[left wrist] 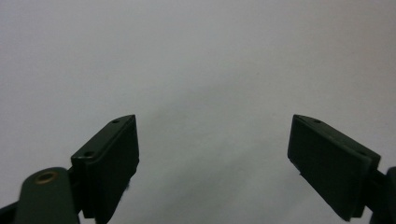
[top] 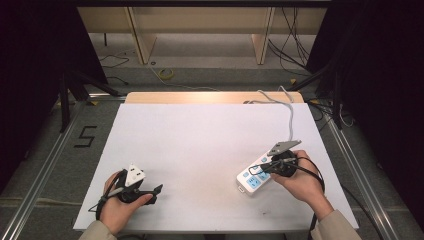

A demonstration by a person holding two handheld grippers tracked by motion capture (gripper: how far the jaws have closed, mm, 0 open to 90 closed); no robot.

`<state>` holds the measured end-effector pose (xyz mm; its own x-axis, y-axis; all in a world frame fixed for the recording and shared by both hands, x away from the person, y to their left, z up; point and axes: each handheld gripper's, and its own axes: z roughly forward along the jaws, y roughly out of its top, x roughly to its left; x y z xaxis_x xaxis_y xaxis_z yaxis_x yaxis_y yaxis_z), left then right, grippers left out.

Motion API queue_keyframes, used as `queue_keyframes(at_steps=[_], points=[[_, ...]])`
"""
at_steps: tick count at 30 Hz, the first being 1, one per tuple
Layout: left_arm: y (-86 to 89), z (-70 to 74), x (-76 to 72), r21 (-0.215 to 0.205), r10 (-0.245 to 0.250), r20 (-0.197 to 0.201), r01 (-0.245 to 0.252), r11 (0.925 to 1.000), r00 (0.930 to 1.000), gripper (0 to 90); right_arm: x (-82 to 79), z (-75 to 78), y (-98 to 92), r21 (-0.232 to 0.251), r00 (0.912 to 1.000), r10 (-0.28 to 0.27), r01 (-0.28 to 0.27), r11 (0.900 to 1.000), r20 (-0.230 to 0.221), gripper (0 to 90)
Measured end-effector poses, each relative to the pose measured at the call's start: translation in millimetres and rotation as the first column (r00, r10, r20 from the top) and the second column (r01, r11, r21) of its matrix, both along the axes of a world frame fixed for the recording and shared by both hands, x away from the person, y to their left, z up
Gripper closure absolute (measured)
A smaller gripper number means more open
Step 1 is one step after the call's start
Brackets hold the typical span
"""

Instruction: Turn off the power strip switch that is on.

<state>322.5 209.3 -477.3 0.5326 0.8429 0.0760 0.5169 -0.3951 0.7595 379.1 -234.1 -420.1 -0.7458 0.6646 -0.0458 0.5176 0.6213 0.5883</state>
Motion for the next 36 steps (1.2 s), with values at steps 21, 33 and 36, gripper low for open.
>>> queue_keyframes(at_steps=[21,33,36], points=[[-0.3,0.1,0.1,-0.001,-0.001,0.001,0.001,1.0000,1.0000,16.1,4.1,-1.4,16.4,-0.021,0.9991,0.040,-0.040,0.999,-0.012,90.0],[-0.7,0.1,0.1,-0.003,0.001,0.002,-0.001,1.0000,1.0000,16.1,5.3,-2.1,23.6,-0.023,0.9986,0.050,-0.050,0.998,-0.020,90.0],[-0.4,0.3,0.0,0.000,-0.001,0.002,0.001,1.0000,1.0000,16.1,5.8,-1.9,25.0,-0.026,0.9981,0.057,-0.057,0.998,-0.022,90.0]])
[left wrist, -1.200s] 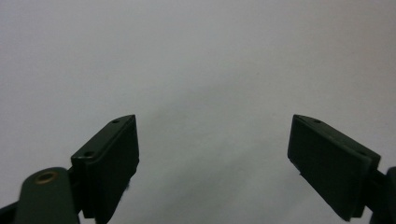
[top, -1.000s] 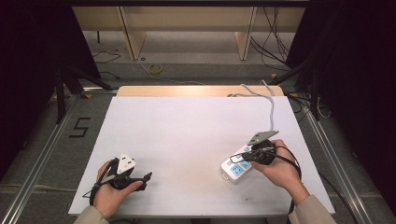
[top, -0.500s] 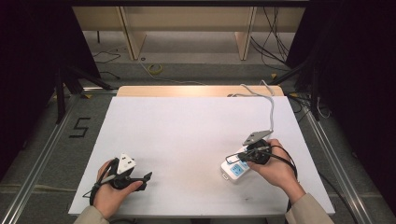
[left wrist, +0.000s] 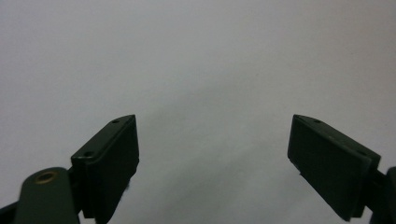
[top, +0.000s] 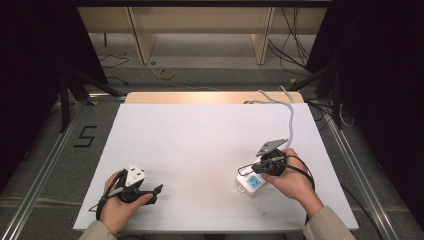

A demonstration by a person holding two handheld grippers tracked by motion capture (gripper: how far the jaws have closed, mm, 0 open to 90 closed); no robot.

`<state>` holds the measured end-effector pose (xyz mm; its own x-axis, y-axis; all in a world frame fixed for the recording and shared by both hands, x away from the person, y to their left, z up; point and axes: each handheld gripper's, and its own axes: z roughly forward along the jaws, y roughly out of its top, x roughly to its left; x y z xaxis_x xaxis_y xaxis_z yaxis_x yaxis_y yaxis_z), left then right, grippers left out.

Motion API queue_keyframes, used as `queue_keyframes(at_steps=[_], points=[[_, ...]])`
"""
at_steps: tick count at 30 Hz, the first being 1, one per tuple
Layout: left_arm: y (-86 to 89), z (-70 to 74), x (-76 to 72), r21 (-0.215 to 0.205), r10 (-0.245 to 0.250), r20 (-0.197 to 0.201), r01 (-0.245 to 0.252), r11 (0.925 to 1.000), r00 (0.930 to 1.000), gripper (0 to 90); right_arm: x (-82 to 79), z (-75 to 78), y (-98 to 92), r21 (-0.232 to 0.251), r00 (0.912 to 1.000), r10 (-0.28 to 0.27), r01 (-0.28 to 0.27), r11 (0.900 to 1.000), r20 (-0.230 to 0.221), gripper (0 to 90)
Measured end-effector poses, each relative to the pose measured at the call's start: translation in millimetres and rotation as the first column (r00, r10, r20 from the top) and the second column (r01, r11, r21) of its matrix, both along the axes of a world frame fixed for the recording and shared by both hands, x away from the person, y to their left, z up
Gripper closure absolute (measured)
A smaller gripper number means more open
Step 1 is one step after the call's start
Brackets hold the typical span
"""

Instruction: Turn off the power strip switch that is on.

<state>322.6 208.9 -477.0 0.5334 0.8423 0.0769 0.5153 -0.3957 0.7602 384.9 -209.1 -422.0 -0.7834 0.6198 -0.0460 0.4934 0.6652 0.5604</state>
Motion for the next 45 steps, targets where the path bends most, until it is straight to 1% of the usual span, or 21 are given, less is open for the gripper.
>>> queue_keyframes(at_steps=[21,38,45], points=[[0.0,0.0,0.2,-0.001,0.000,0.000,0.000,1.0000,1.0000,16.1,2.6,-0.2,10.0,-0.012,0.9998,0.016,-0.016,1.000,-0.009,90.0],[-0.2,-0.2,0.3,-0.003,0.001,0.001,-0.001,1.0000,1.0000,16.1,6.1,-6.0,20.1,-0.027,0.9991,0.034,-0.035,0.999,-0.023,90.0],[-0.3,-0.3,0.5,-0.003,0.001,0.001,-0.001,1.0000,1.0000,16.1,7.5,-9.7,23.9,-0.037,0.9989,0.031,-0.033,0.999,-0.035,90.0]])
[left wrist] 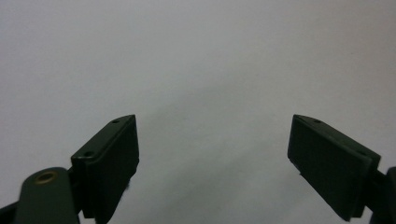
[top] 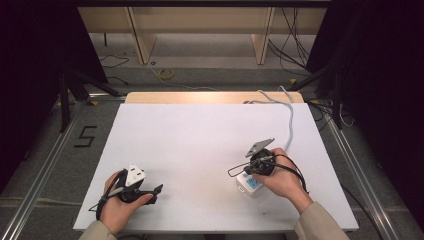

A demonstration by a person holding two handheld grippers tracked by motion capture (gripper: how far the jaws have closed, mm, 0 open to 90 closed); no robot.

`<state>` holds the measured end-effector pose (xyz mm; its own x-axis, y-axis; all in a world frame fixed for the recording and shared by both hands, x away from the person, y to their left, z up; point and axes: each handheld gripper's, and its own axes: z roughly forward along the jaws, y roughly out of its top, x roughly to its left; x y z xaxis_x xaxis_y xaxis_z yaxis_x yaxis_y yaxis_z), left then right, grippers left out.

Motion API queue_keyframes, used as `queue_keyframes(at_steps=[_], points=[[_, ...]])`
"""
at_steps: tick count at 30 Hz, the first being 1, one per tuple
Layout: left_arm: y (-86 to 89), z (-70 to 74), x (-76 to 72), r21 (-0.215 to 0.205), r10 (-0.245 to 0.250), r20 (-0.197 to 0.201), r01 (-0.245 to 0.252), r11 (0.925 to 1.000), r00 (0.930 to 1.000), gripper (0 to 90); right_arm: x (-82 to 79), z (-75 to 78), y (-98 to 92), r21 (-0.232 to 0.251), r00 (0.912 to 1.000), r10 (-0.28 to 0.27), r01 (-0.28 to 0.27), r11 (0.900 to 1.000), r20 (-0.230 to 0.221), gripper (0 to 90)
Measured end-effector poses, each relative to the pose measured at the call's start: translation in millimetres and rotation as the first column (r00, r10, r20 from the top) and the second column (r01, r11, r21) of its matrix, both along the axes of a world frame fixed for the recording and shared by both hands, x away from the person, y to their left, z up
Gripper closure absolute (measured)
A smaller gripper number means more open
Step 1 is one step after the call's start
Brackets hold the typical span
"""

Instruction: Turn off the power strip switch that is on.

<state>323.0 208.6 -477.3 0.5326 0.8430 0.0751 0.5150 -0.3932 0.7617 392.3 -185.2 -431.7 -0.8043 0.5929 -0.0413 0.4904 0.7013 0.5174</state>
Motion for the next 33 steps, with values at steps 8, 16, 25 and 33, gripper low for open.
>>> queue_keyframes(at_steps=[8,16,25,33], points=[[-0.3,0.0,-0.1,0.001,-0.001,0.000,0.001,1.0000,1.0000,16.1,1.8,-3.0,3.2,-0.005,1.0000,0.003,-0.003,1.000,0.002,90.0],[-0.3,0.0,0.0,0.003,-0.002,0.000,0.002,1.0000,1.0000,16.1,4.0,-6.0,4.7,-0.010,1.0000,0.004,-0.004,1.000,-0.005,90.0],[-0.2,0.1,0.0,0.003,-0.003,-0.001,0.003,1.0000,1.0000,16.1,4.7,-8.8,5.3,-0.016,0.9999,0.000,0.000,1.000,-0.015,90.0],[-0.5,0.3,-0.2,0.005,-0.003,-0.001,0.003,1.0000,1.0000,16.1,4.3,-9.5,5.7,-0.016,0.9999,-0.005,0.004,1.000,-0.011,90.0]])
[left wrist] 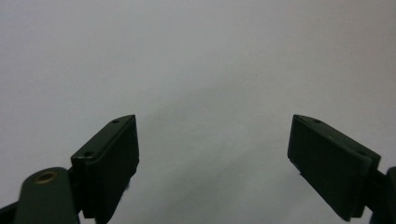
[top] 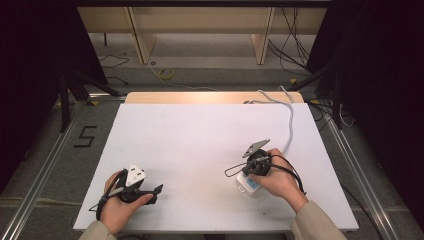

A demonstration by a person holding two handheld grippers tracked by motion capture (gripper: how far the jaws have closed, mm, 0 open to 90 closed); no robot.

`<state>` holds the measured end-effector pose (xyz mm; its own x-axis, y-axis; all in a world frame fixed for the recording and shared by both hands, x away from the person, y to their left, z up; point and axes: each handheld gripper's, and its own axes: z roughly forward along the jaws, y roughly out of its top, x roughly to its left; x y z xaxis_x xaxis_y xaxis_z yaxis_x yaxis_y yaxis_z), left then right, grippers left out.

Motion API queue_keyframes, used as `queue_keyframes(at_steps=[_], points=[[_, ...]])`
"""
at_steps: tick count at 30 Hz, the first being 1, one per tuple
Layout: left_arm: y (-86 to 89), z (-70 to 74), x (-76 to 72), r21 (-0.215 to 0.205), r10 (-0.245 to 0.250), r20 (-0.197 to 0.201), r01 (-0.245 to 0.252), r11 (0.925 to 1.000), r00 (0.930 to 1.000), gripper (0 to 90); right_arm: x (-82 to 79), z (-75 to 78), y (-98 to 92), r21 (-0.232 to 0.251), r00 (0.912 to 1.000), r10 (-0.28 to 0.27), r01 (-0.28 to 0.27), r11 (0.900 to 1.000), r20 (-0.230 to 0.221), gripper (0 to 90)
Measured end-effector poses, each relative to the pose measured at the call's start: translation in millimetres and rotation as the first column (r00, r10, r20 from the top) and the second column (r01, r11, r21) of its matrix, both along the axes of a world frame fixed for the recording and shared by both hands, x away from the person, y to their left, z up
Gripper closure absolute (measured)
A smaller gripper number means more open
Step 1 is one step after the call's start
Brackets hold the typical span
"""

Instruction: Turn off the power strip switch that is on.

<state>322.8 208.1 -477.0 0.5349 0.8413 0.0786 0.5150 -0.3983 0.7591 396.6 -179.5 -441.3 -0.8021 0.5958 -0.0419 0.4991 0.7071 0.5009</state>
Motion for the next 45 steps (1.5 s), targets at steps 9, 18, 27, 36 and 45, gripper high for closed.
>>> queue_keyframes(at_steps=[9,18,27,36,45], points=[[-0.3,0.0,0.1,0.001,0.000,0.003,0.000,1.0000,1.0000,16.1,0.1,-0.8,-0.1,0.008,0.9998,-0.022,0.022,1.000,-0.002,90.0],[-0.3,-0.1,0.1,0.004,-0.002,0.004,0.002,1.0000,1.0000,16.1,0.0,-1.7,-0.4,0.013,0.9994,-0.034,0.034,0.999,0.002,90.0],[-0.6,0.1,0.0,0.003,-0.003,0.004,0.003,1.0000,1.0000,16.1,-0.4,-2.0,0.3,0.008,0.9992,-0.040,0.040,0.999,0.000,90.0],[-0.4,-0.2,0.2,0.004,-0.004,0.004,0.004,1.0000,1.0000,16.1,0.1,-2.1,-0.6,0.020,0.9992,-0.040,0.040,0.999,-0.004,90.0],[-0.5,-0.5,0.3,0.003,-0.006,0.003,0.006,1.0000,1.0000,16.1,0.5,-2.1,-2.1,0.025,0.9994,-0.035,0.035,0.999,-0.004,90.0]])
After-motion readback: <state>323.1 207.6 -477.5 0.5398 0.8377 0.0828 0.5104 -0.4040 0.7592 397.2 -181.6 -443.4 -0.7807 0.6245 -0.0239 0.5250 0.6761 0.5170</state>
